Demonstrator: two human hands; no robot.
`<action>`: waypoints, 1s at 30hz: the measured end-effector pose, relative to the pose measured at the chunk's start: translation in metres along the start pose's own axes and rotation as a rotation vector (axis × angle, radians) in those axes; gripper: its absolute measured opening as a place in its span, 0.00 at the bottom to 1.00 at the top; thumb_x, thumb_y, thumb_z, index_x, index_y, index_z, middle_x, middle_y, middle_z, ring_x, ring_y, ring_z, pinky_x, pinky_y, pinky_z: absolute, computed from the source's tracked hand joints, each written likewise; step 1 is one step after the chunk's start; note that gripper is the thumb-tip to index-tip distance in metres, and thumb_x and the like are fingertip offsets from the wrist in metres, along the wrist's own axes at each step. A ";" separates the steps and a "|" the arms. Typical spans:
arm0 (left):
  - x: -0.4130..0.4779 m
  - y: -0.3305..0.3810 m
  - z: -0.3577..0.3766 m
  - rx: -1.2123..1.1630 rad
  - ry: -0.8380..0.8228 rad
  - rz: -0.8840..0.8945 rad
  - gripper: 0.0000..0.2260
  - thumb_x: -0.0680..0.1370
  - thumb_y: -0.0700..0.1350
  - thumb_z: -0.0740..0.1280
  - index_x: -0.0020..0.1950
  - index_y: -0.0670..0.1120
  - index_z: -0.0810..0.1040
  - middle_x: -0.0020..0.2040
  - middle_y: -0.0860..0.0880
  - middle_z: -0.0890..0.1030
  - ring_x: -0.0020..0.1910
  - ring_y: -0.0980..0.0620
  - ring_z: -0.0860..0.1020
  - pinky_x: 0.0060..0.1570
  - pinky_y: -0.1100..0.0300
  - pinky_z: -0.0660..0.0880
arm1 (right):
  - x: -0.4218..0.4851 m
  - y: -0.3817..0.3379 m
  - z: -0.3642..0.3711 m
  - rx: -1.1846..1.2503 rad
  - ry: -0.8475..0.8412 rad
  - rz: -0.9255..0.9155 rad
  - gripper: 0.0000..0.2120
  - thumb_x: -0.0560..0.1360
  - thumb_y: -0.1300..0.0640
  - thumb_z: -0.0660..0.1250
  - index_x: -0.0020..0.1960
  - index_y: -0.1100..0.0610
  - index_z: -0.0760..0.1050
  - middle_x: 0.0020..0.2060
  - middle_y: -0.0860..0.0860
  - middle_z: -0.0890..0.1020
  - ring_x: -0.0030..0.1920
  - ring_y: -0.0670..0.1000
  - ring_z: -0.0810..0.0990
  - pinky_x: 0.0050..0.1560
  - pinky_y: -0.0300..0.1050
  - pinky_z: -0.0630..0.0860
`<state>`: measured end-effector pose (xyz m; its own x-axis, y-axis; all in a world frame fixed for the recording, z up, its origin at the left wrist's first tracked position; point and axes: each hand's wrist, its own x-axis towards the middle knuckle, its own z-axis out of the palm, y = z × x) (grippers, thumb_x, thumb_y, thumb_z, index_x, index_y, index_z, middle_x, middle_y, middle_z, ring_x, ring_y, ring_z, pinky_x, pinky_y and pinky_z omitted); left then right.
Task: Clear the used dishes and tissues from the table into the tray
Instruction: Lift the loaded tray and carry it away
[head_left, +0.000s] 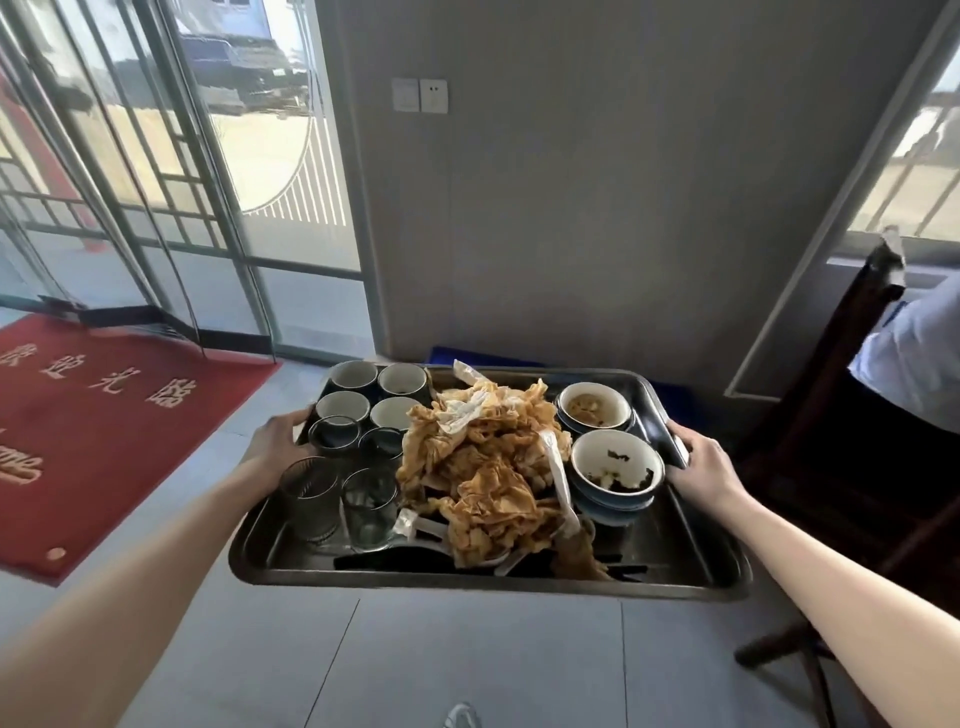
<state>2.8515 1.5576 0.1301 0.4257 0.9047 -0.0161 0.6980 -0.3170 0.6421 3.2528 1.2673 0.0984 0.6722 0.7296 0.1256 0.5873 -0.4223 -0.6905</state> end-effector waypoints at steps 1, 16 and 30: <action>0.026 0.001 0.003 -0.005 -0.009 0.003 0.23 0.70 0.38 0.74 0.65 0.43 0.78 0.49 0.34 0.82 0.50 0.34 0.79 0.42 0.54 0.68 | 0.023 0.000 0.009 0.006 0.008 0.010 0.29 0.67 0.68 0.71 0.68 0.58 0.72 0.61 0.57 0.79 0.63 0.56 0.75 0.55 0.42 0.69; 0.383 0.044 0.047 0.015 -0.015 0.043 0.28 0.68 0.38 0.76 0.68 0.46 0.75 0.47 0.32 0.81 0.50 0.34 0.79 0.38 0.55 0.65 | 0.351 0.011 0.085 0.045 0.035 0.040 0.29 0.67 0.65 0.70 0.66 0.51 0.74 0.47 0.48 0.84 0.52 0.52 0.81 0.48 0.43 0.70; 0.627 0.055 0.120 0.015 -0.026 0.029 0.31 0.69 0.34 0.74 0.71 0.46 0.71 0.52 0.30 0.78 0.55 0.34 0.76 0.42 0.48 0.69 | 0.599 0.051 0.168 0.074 0.000 0.166 0.30 0.67 0.67 0.69 0.68 0.55 0.71 0.57 0.46 0.79 0.61 0.48 0.76 0.57 0.29 0.66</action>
<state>3.2259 2.0729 0.0636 0.4604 0.8875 -0.0173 0.6938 -0.3476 0.6307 3.6097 1.7730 0.0189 0.7570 0.6534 0.0058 0.4337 -0.4959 -0.7524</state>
